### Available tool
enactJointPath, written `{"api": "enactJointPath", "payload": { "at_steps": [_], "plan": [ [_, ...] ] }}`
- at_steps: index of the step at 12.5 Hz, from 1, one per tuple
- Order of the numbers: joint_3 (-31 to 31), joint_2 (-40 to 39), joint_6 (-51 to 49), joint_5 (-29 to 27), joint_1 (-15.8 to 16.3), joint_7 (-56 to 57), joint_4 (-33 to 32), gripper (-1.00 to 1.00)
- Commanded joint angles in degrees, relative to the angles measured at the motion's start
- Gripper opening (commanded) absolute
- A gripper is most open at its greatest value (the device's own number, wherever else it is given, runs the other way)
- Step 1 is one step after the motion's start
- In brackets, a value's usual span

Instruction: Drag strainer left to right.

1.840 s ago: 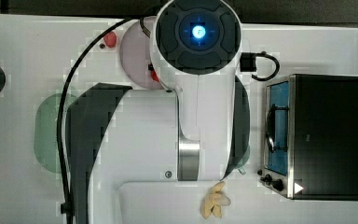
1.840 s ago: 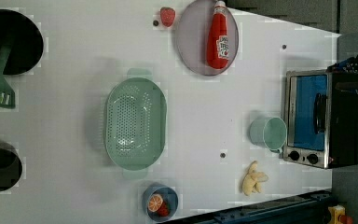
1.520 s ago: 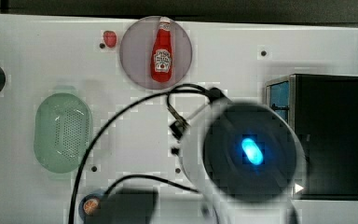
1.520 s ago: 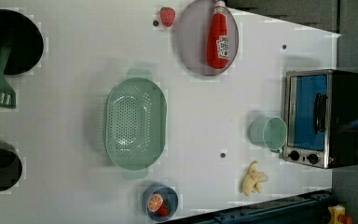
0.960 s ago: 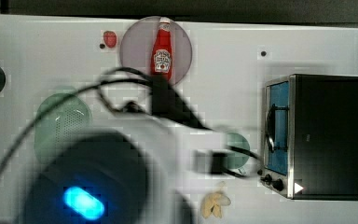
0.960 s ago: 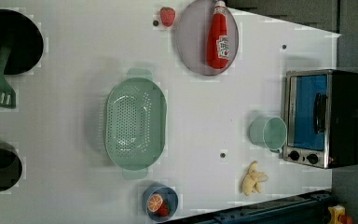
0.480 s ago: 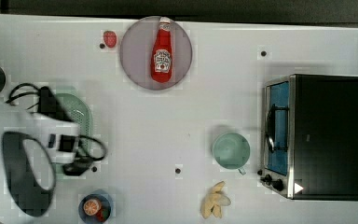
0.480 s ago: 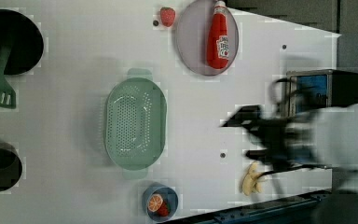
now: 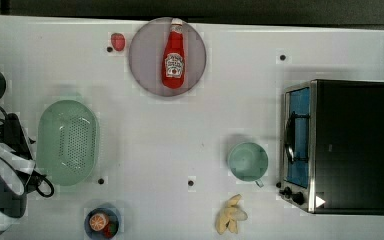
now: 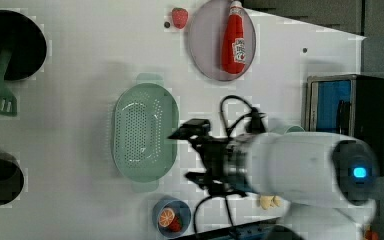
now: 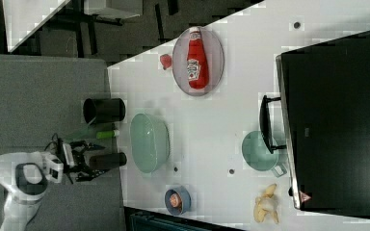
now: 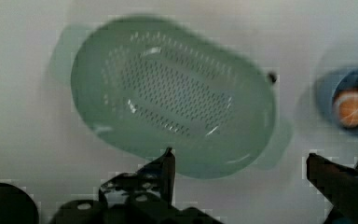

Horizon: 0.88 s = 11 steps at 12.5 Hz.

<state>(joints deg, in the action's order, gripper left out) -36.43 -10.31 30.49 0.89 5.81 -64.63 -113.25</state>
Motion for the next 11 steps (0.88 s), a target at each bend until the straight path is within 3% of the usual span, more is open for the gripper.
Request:
{"api": "enactJointPath", "payload": {
  "at_steps": [1,3,6,11],
  "plan": [
    [2.63,-5.72,6.69,0.93,-2.06,-10.02,-5.56,1.0],
    [2.83,-11.94,15.09,1.71,-1.82,-13.55,-5.77,1.0],
    [5.72,-18.78,23.59,7.31,-0.23,-14.94,-5.72,1.0],
    [12.8,-21.02,24.75,7.75,3.6,-17.91,-6.7,1.0]
  ]
}}
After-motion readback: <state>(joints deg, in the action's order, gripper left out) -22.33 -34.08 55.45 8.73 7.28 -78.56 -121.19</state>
